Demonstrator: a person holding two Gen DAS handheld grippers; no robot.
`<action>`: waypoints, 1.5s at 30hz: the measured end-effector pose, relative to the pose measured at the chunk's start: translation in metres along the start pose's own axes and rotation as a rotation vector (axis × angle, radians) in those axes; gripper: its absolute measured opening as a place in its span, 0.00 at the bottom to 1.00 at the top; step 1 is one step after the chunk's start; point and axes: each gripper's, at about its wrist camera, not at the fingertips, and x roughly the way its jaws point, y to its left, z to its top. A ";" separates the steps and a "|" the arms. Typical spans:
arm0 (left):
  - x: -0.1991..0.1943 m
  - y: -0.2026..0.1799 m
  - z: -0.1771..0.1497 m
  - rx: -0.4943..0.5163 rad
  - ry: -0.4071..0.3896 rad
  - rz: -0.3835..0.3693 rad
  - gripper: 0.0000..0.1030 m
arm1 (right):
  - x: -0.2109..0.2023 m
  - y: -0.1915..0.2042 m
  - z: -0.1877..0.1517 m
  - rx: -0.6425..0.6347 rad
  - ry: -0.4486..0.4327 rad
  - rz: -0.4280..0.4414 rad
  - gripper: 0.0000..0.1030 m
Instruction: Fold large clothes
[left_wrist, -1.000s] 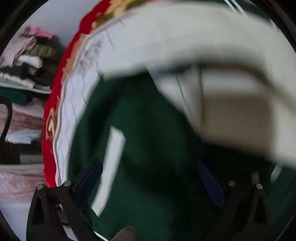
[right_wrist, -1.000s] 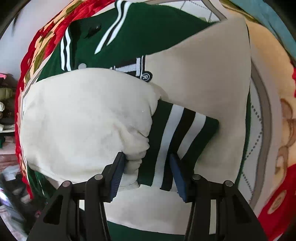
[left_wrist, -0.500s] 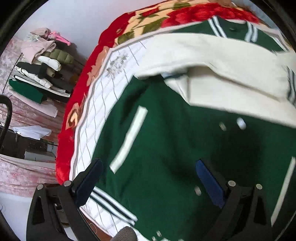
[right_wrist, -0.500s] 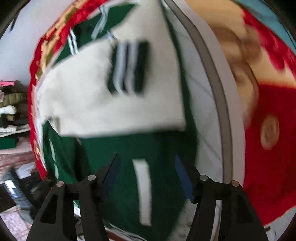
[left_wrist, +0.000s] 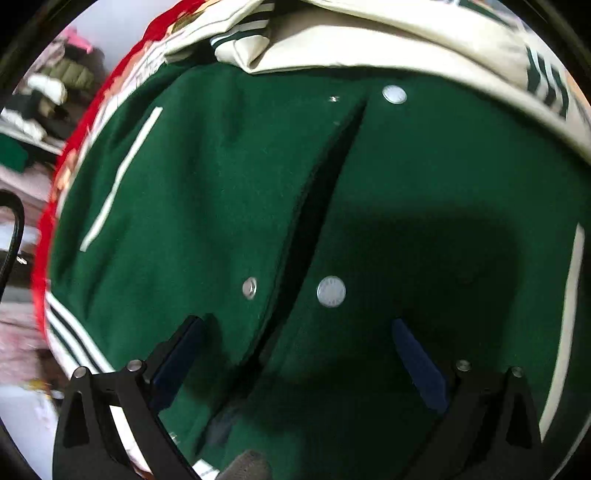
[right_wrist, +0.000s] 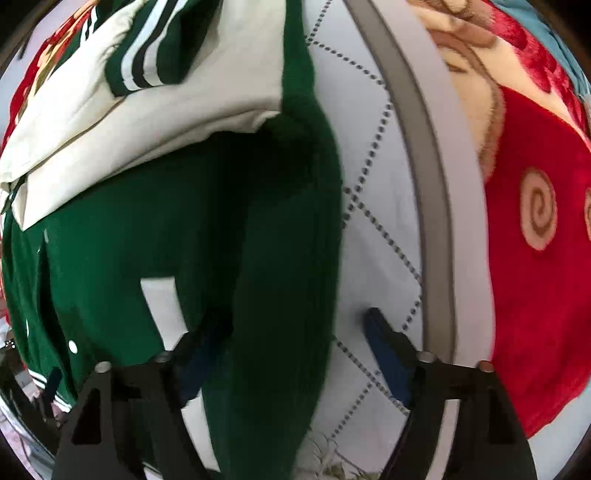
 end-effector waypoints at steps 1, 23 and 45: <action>0.001 0.003 0.001 -0.011 -0.001 -0.021 1.00 | 0.002 0.004 0.001 -0.011 -0.003 -0.017 0.84; 0.000 -0.005 0.034 -0.071 0.030 0.009 1.00 | -0.005 -0.005 -0.010 -0.046 -0.015 0.145 0.08; -0.096 -0.228 -0.104 0.238 0.017 0.583 1.00 | -0.068 -0.146 0.019 -0.164 0.113 0.230 0.84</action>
